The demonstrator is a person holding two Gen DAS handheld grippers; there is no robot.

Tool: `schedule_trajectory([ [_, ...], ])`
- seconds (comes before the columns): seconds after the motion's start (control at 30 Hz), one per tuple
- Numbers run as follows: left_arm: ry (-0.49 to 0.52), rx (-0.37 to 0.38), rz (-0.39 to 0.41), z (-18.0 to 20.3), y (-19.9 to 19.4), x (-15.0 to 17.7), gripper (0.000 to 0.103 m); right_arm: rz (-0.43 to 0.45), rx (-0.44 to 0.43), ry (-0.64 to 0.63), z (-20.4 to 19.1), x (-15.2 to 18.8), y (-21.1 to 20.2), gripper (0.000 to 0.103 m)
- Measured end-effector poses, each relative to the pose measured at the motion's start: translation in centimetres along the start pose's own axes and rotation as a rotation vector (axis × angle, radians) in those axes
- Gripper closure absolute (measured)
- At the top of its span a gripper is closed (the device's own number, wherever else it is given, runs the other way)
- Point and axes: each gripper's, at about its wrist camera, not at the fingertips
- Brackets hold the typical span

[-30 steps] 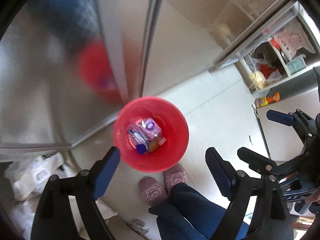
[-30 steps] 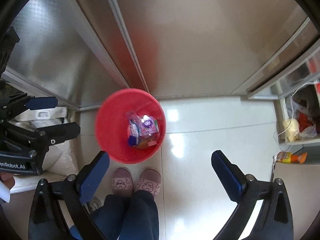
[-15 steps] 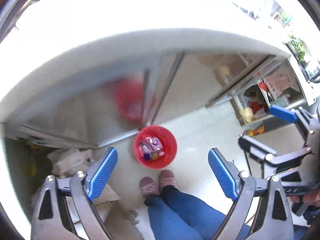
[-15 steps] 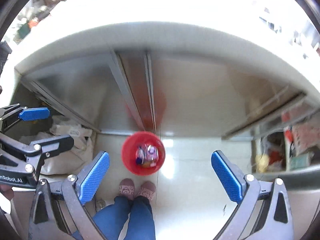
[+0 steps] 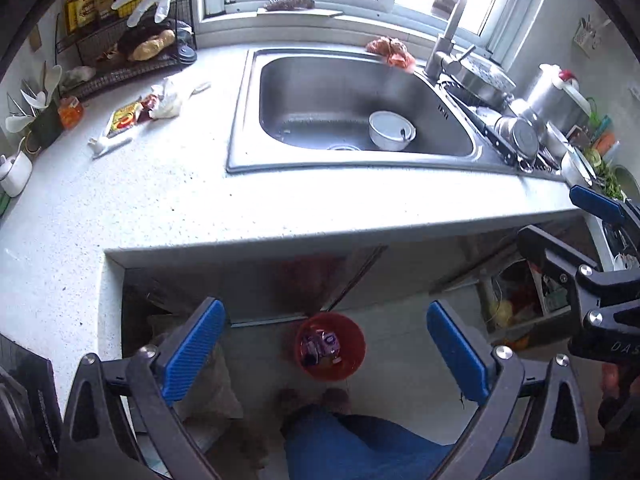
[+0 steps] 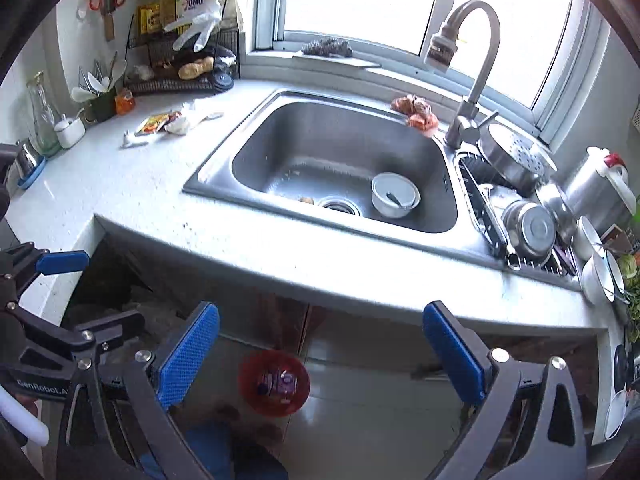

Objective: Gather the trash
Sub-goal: 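Move both tools back up over the counter toward the white gloves, then grasp the crumpled white gloves with the right tool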

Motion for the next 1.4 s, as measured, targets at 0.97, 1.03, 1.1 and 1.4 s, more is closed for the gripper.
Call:
schedule_trajectory([
  [0.97,-0.236,-0.157,0.167,-18.0,-6.7,-13.1,0.001,0.095,-0.137,-0.206,-12.1,-21.2,1.9,0.001],
  [1.03,-0.241,-0.148,0.141,-19.7,-6.1,-14.7,0.001,0.090,-0.130,-0.215,-12.9,-23.2,2.6,0.001],
  [1.1,-0.237,-0.148,0.120,-21.5,-5.4,-16.3,0.001,0.080,-0.125,-0.214,-13.7,-25.1,3.4,0.001],
  [1.4,-0.231,-0.125,0.022,-28.5,-1.1,-22.6,0.001,-0.015,-0.104,-0.240,-16.9,-32.1,8.7,0.001],
])
Point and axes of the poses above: each gripper's, at about its wrist camera, not at the fingertips, and y roughly the way its jaws point, z to its right, x to its underside, and after that the axes turned 14 degrees about -z, right-handed
